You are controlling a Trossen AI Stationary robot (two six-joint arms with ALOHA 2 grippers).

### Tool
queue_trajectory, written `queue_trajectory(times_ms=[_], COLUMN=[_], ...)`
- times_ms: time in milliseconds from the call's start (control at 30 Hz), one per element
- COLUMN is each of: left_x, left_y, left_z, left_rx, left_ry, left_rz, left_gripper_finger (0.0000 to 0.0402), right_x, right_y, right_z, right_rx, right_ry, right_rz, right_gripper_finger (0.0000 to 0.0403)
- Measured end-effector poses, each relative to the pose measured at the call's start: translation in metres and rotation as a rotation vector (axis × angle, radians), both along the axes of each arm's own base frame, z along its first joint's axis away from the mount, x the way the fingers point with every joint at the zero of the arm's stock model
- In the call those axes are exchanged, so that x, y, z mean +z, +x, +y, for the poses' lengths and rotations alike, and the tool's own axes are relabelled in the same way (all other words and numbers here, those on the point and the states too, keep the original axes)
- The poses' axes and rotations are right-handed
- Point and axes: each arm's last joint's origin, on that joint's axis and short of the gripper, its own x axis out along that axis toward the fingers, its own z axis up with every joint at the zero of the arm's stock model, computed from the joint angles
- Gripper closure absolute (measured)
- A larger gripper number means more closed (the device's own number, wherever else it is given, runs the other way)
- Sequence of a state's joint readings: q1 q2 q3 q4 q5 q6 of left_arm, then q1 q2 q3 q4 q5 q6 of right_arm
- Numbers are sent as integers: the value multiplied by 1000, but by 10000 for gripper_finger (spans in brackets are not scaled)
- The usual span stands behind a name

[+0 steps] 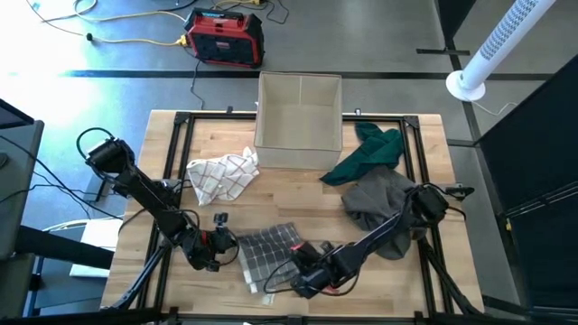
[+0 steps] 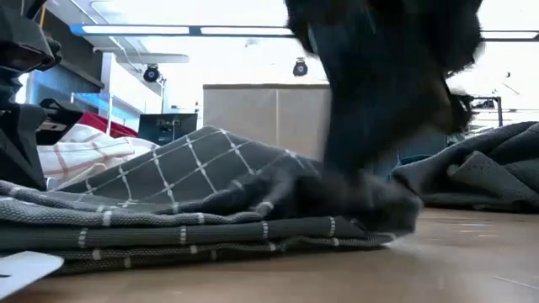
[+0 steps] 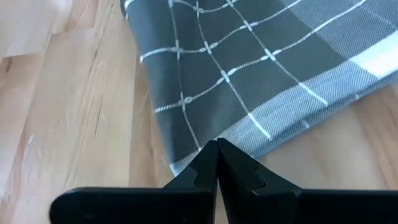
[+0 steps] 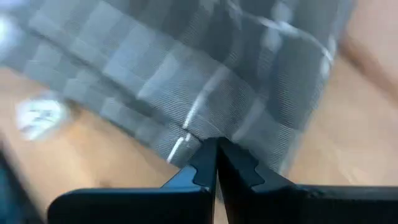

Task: Fold towel
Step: Fold the grey checkered towel

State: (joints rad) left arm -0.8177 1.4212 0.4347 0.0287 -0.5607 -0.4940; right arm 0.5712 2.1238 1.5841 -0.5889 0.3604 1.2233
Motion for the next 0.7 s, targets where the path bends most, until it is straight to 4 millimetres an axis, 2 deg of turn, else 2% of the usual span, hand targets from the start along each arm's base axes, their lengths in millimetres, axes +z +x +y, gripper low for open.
queue_trajectory(times_ms=[67,133,500,700], left_x=[1,3,-1,-24], left_y=[3,6,18,25], left_z=[0,1,-4,-4], left_rx=[6,16,-50,-38], left_ry=[-13,-36,-74,-49], left_rz=[-15,-39,-72,-9], left_gripper_finger=[402,402,402,402], right_x=[17,22,-6,-19], right_y=[9,17,41,44], right_z=[-6,-14,-79,-107], right_rx=[31,67,139,124], right_ry=[-46,-80,-121,-117], right_rz=[-62,-78,-37,-9], right_gripper_finger=[403,403,403,403])
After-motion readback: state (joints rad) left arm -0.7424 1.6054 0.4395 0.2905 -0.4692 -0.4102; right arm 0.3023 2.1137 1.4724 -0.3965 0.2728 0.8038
